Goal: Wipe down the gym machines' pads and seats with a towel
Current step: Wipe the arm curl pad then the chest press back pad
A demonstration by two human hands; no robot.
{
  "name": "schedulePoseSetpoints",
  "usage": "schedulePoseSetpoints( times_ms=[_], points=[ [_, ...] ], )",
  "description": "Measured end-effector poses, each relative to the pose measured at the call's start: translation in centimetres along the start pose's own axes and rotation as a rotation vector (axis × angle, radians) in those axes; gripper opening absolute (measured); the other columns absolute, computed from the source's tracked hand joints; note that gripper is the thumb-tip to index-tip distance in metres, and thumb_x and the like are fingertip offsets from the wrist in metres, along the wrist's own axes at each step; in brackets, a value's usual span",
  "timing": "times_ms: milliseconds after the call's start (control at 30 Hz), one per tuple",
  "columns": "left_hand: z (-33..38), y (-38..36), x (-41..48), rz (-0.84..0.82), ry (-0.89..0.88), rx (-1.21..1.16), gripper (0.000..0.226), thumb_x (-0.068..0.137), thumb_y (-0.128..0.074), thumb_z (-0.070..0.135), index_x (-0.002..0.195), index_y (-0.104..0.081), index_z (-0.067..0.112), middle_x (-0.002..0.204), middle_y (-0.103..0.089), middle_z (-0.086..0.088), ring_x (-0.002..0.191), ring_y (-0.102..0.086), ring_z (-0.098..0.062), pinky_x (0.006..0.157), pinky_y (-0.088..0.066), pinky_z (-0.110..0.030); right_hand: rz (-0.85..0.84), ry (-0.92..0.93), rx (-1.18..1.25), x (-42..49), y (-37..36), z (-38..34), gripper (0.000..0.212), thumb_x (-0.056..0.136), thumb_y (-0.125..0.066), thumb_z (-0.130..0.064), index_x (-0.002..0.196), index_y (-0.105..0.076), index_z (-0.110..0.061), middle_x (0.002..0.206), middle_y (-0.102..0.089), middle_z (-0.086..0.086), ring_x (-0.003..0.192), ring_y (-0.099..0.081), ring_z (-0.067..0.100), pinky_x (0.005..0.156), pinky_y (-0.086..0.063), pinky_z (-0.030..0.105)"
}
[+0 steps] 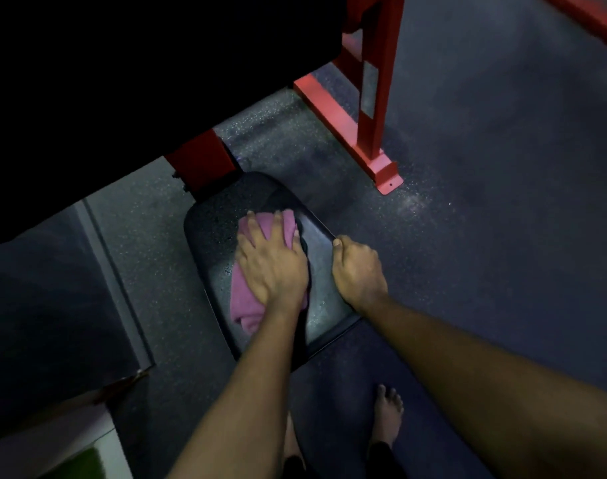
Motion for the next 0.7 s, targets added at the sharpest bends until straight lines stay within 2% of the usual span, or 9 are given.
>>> schedulePoseSetpoints(
  times_ms=[100,167,233,367,433,567,633,700],
  points=[
    [1.1,-0.3,5.4,-0.044,0.072,-0.007,0.056,0.101,-0.04,0.053,0.153,-0.034,0.035,0.164,-0.021,-0.013,0.144,-0.029,-0.042,0.114,-0.032,-0.053,0.008,0.014,0.002,0.0,-0.1,0.2,0.034,0.109,-0.035,-0.025,0.095,-0.06,-0.008,0.084,-0.068,0.015,0.076,-0.065,0.036,0.07,-0.048,0.041],
    [1.5,-0.2,6.0,-0.015,0.062,0.021,0.055,0.101,-0.039,0.054,0.153,-0.036,0.034,0.164,-0.022,-0.013,0.144,-0.029,-0.042,0.115,-0.032,-0.053,0.007,0.026,-0.01,0.0,-0.1,0.1,0.034,0.109,-0.034,-0.025,0.098,-0.061,-0.007,0.086,-0.069,0.016,0.077,-0.065,0.035,0.071,-0.047,0.041],
    [2.2,0.5,3.4,0.024,-0.06,0.023,0.055,0.102,-0.035,0.056,0.153,-0.036,0.036,0.163,-0.025,-0.012,0.143,-0.032,-0.041,0.115,-0.034,-0.052,0.009,0.032,-0.004,0.0,0.0,0.2,0.034,0.109,-0.034,-0.024,0.101,-0.062,-0.006,0.089,-0.07,0.017,0.08,-0.065,0.037,0.074,-0.048,0.042],
    [2.6,0.2,-2.6,-0.023,-0.249,0.031,0.055,0.102,-0.031,0.06,0.153,-0.034,0.04,0.165,-0.022,-0.005,0.147,-0.027,-0.034,0.119,-0.031,-0.049,-0.01,0.022,0.027,0.1,0.1,0.1,0.033,0.108,-0.035,-0.024,0.103,-0.062,-0.006,0.095,-0.071,0.019,0.084,-0.066,0.038,0.076,-0.049,0.043],
    [3.0,-0.1,-1.1,-0.053,-0.319,0.027,0.052,0.101,-0.033,0.06,0.15,-0.039,0.042,0.165,-0.023,-0.001,0.147,-0.026,-0.033,0.118,-0.03,-0.049,-0.009,0.02,0.038,-0.1,0.1,0.1,0.032,0.108,-0.035,-0.025,0.102,-0.061,-0.007,0.095,-0.071,0.018,0.084,-0.066,0.038,0.075,-0.048,0.042],
    [5.5,-0.4,4.6,-0.119,-0.675,0.066,0.047,0.1,-0.036,0.062,0.14,-0.052,0.044,0.162,-0.031,0.003,0.147,-0.027,-0.031,0.118,-0.027,-0.047,0.015,0.019,0.021,0.1,0.1,0.2,0.031,0.107,-0.037,-0.025,0.101,-0.061,-0.007,0.094,-0.071,0.018,0.084,-0.066,0.038,0.073,-0.048,0.043],
    [5.8,-0.6,7.0,-0.139,-0.663,0.087,0.047,0.099,-0.036,0.062,0.136,-0.056,0.041,0.16,-0.035,0.003,0.146,-0.029,-0.031,0.118,-0.026,-0.047,0.014,0.02,0.017,0.1,-0.1,0.2,0.031,0.107,-0.036,-0.025,0.1,-0.061,-0.008,0.092,-0.07,0.017,0.082,-0.066,0.038,0.073,-0.048,0.043],
    [5.6,-0.6,8.1,-0.095,-0.511,0.095,0.044,0.099,-0.04,0.058,0.134,-0.058,0.038,0.158,-0.037,0.0,0.143,-0.033,-0.032,0.115,-0.031,-0.048,0.015,0.015,0.015,0.1,-0.2,0.2,0.031,0.107,-0.036,-0.026,0.098,-0.06,-0.009,0.091,-0.07,0.016,0.081,-0.065,0.037,0.073,-0.049,0.043]
  ],
)
Point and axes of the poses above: each hand's wrist, its own x-axis towards the middle knuckle, its own y-axis out of the back of the hand, z = x × y, the point moved 9 cm from there along x, towards the middle knuckle
